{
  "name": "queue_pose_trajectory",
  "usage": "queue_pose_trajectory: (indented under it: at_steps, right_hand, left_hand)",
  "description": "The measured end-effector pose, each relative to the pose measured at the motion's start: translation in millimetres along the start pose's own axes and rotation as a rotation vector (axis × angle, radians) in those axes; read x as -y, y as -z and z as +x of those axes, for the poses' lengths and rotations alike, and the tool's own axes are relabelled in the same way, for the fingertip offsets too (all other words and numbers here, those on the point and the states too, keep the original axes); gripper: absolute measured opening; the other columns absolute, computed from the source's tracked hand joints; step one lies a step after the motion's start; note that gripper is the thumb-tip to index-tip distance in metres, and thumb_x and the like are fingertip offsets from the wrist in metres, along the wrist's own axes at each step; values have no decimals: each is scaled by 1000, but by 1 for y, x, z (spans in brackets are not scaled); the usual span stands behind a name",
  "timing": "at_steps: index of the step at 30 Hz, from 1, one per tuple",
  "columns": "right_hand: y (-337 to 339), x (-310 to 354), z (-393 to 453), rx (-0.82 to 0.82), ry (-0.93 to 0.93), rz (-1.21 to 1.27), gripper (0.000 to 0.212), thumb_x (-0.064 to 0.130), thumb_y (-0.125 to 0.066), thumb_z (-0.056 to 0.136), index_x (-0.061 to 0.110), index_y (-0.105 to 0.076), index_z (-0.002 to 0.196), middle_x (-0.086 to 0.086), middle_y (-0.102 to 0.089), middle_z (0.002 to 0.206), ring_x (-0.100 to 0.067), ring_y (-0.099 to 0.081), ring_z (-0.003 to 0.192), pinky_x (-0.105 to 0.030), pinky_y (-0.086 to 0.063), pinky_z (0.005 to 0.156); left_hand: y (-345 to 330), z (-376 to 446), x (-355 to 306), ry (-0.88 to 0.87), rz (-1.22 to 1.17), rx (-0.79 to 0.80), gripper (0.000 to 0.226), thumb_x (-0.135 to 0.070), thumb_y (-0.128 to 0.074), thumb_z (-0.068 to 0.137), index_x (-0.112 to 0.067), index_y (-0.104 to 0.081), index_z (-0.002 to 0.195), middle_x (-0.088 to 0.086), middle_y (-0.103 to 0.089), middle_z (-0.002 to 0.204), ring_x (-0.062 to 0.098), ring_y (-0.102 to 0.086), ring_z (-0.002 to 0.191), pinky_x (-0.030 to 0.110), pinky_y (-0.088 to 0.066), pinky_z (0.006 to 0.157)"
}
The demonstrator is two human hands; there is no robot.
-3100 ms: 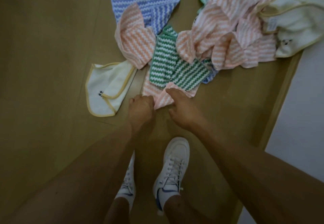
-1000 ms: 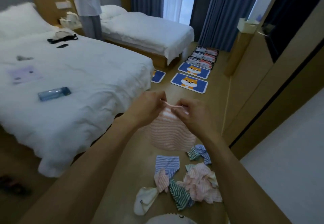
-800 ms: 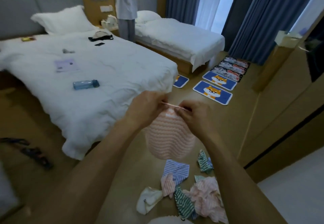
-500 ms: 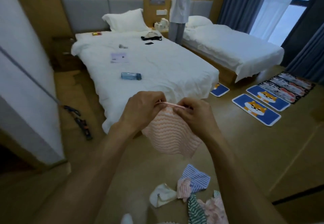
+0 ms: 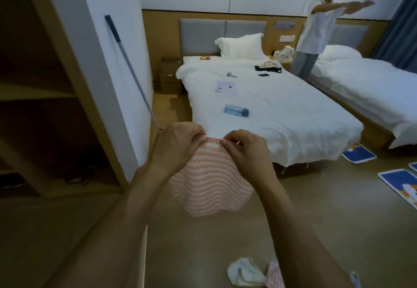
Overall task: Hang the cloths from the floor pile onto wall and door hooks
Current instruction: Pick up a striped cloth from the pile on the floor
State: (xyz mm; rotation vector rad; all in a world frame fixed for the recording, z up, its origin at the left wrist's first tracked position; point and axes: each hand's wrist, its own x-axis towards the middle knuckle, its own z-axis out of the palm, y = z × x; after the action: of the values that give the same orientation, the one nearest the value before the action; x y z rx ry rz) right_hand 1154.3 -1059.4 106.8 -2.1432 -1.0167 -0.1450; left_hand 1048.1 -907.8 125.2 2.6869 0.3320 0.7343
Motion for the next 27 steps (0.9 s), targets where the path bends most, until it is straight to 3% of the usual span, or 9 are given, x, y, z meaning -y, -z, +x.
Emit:
queue_pose_trajectory:
  at_steps: [5, 12, 17, 23, 25, 27]
  right_hand:
    - [-51, 55, 19, 29, 82, -37, 12, 33, -61, 91, 24, -70, 90, 9, -66, 84, -2, -56, 75, -14, -42, 68]
    - [-131, 152, 40, 85, 210, -15, 13, 30, -60, 91, 21, -70, 92, 6, -64, 84, -7, -58, 77, -24, -51, 72]
    - [-184, 214, 49, 96, 238, 9, 13, 30, -62, 91, 20, -69, 88, 13, -57, 77, 1, -53, 69, -9, -38, 65]
    - [-235, 278, 61, 93, 271, 21, 17, 31, -59, 92, 21, -71, 86, 16, -57, 71, 7, -50, 63, -6, -30, 60]
    - [-251, 297, 68, 95, 290, 21, 17, 29, -59, 93, 20, -71, 85, 15, -57, 71, 5, -51, 63, -8, -35, 60]
    - [-265, 313, 76, 99, 311, 25, 17, 25, -59, 93, 16, -71, 84, 8, -63, 74, -3, -56, 67, -19, -49, 65]
  left_hand:
    - [44, -24, 61, 71, 49, -42, 18, -34, -57, 94, -24, -72, 91, -7, -70, 86, 13, -62, 81, 40, -54, 73]
    - [114, -62, 157, 162, 125, -132, 15, -34, -59, 93, -24, -69, 89, -9, -66, 80, 7, -59, 73, 31, -54, 67]
    - [159, -90, 214, 212, 156, -151, 11, -34, -59, 93, -26, -65, 87, -10, -63, 79, 3, -54, 70, 24, -48, 65]
    - [211, -115, 273, 240, 199, -155, 15, -35, -57, 94, -23, -66, 91, -8, -65, 84, 7, -59, 77, 33, -54, 71]
    - [225, -120, 292, 248, 207, -158, 15, -35, -57, 94, -23, -66, 92, -7, -66, 86, 8, -60, 80, 34, -54, 73]
    - [237, -123, 310, 253, 216, -165, 14, -34, -58, 95, -23, -66, 93, -8, -66, 86, 6, -60, 80, 31, -54, 73]
